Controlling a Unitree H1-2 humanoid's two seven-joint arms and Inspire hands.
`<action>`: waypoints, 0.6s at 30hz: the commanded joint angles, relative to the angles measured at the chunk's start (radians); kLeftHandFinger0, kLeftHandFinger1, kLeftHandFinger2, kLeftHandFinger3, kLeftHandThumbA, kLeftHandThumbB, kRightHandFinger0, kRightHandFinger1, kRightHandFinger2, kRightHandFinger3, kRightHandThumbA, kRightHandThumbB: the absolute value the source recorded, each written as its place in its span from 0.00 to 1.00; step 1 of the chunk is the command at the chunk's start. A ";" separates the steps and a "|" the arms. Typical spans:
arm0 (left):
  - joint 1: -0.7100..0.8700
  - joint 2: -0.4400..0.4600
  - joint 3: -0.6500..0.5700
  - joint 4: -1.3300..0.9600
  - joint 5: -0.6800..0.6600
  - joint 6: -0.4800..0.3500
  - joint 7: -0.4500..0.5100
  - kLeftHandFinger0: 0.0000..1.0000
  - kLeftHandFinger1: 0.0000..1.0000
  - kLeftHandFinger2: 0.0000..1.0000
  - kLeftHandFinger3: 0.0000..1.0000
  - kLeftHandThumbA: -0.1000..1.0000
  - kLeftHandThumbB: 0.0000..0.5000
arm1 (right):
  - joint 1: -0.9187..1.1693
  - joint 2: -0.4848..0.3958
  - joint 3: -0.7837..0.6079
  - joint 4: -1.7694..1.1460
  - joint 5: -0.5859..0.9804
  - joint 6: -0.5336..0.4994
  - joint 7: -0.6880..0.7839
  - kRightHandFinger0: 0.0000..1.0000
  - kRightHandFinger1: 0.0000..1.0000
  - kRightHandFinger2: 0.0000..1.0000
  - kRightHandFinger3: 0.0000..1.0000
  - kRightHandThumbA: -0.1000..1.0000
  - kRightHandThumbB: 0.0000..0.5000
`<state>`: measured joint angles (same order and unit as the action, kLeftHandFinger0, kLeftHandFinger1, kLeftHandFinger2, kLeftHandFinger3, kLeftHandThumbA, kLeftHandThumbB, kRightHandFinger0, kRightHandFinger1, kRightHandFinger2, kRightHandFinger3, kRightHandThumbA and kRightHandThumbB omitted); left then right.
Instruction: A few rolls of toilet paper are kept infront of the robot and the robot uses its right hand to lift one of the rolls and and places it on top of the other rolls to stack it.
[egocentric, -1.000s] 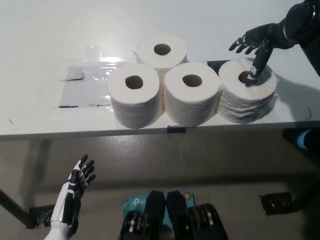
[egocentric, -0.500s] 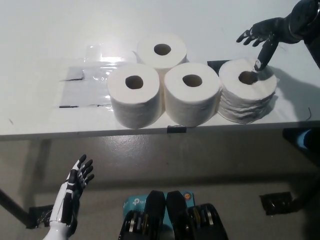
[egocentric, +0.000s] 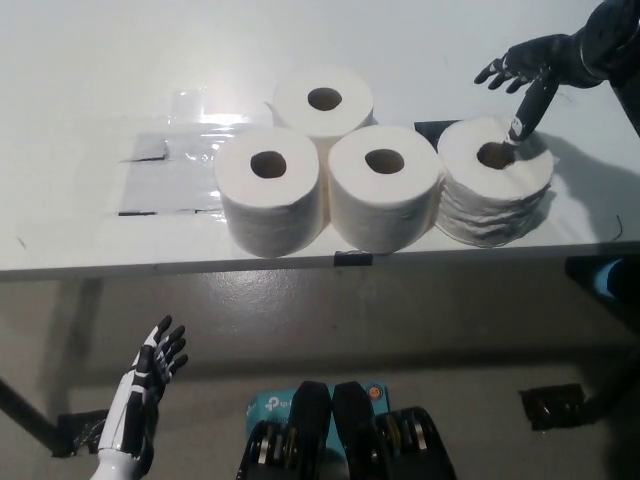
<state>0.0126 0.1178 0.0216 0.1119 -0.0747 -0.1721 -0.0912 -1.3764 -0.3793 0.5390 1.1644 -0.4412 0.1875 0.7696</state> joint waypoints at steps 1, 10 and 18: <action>-0.001 0.008 0.006 -0.032 -0.008 -0.038 -0.010 1.00 1.00 1.00 1.00 1.00 0.37 | -0.057 -0.004 0.016 0.021 -0.038 -0.034 -0.031 1.00 1.00 1.00 1.00 1.00 0.81; 0.007 0.008 0.004 -0.039 -0.008 -0.034 -0.012 1.00 1.00 1.00 1.00 1.00 0.37 | -0.043 0.005 0.004 0.054 -0.035 -0.073 -0.067 1.00 1.00 1.00 1.00 1.00 0.72; 0.004 0.010 0.001 -0.037 -0.003 -0.040 -0.014 1.00 1.00 1.00 1.00 1.00 0.35 | -0.025 0.012 0.025 0.046 -0.069 -0.078 -0.127 1.00 1.00 1.00 1.00 1.00 0.74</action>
<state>0.0176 0.1179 0.0211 0.1077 -0.0743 -0.1721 -0.0913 -1.3700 -0.3610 0.5597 1.2270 -0.4822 0.1333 0.7038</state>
